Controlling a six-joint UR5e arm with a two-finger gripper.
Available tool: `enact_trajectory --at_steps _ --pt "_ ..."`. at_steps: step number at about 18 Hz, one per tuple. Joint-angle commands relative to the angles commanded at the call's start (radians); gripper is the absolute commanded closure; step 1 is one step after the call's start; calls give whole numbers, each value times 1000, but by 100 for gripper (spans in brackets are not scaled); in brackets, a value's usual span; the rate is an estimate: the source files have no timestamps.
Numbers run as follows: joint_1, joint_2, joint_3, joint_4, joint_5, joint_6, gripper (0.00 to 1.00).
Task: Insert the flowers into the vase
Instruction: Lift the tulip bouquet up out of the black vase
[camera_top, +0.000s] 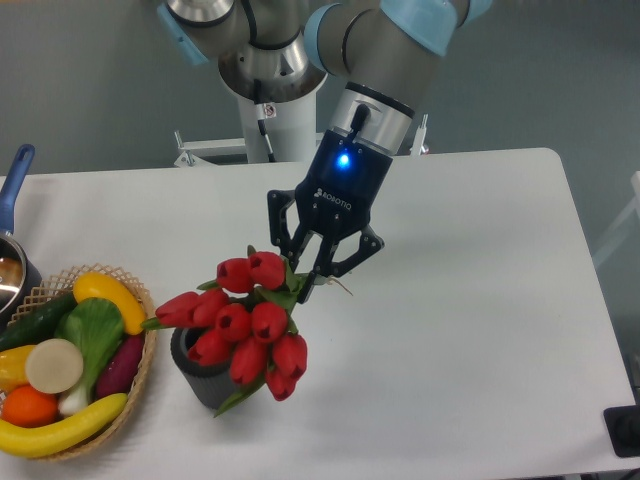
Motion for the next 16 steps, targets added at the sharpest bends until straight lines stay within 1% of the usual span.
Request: enact_trajectory --at_steps 2,3,7,10,12,14,15,16 --pt "-15 -29 6 40 -67 11 69" --pt "-20 -37 8 45 -109 30 69" --pt "-31 -64 6 45 -251 86 69" --pt "-29 -66 6 45 -379 97 69" --pt "-25 -68 2 45 -417 98 69" --pt "-28 -68 5 45 -422 106 69" --pt "-32 -69 3 45 -431 120 69" --pt "-49 -83 3 45 -451 144 70"
